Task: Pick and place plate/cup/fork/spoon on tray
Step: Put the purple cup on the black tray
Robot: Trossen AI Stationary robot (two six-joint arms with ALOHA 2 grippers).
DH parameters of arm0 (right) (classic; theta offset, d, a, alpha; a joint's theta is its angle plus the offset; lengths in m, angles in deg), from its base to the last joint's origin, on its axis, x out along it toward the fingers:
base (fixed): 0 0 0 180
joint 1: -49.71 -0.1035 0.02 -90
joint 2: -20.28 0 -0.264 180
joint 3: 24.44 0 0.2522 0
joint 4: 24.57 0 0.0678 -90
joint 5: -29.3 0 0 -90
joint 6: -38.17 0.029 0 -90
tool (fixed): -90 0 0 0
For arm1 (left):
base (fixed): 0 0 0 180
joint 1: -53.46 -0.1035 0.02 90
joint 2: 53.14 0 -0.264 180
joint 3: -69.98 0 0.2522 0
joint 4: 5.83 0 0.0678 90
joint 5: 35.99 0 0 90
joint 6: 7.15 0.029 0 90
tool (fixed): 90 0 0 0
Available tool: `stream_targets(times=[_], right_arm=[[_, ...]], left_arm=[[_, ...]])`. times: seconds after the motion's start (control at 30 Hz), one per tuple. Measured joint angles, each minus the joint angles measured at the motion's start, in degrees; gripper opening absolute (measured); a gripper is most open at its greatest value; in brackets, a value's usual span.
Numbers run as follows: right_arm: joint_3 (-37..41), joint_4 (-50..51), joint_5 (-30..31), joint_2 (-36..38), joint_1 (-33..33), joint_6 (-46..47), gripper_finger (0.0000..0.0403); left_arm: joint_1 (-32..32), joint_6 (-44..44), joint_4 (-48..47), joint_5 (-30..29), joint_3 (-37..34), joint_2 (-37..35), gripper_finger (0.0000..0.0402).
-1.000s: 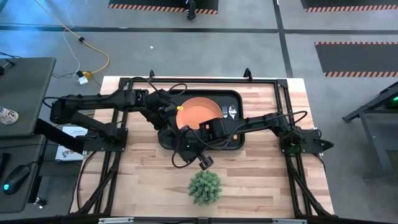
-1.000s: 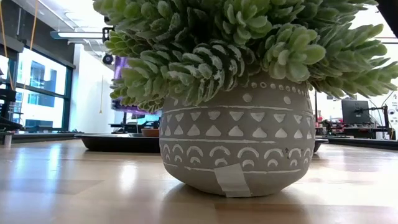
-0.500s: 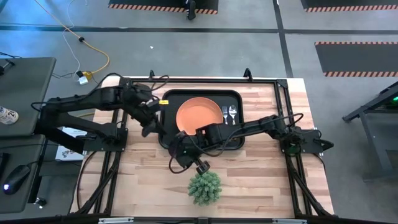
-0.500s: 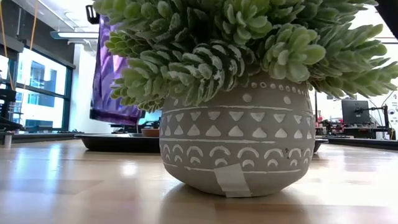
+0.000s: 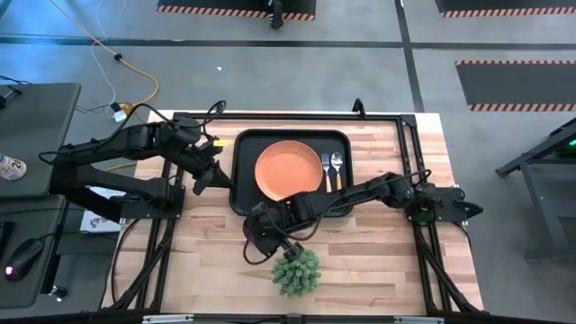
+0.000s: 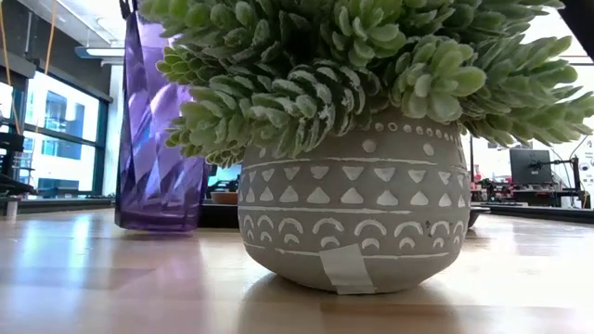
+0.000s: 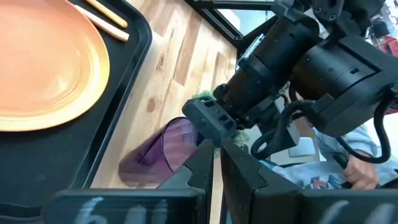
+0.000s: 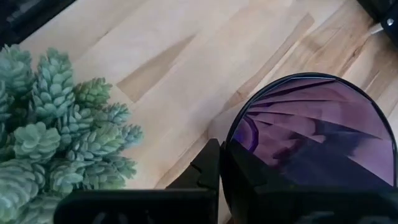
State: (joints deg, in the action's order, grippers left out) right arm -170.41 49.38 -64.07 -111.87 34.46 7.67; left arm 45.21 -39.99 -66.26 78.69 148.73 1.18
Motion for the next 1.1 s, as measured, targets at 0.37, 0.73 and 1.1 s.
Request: stream_targets(times=[0.37, 0.73, 1.1], right_arm=[[0.0, 1.6, -1.5, -0.1, 0.0, -1.0, 0.0], [0.0, 1.2, -1.2, -0.2, 0.2, -1.5, 0.0], [0.0, 0.6, -0.1, -0.2, 0.3, -1.5, 0.0002]], left_arm=[[0.0, -0.1, 0.3, 0.0, 0.0, 0.4, 0.0021], [0.0, 0.1, 0.2, 0.0, 0.0, 0.4, 0.0021], [0.0, 0.1, 0.2, 0.0, 0.0, 0.4, 0.0021]])
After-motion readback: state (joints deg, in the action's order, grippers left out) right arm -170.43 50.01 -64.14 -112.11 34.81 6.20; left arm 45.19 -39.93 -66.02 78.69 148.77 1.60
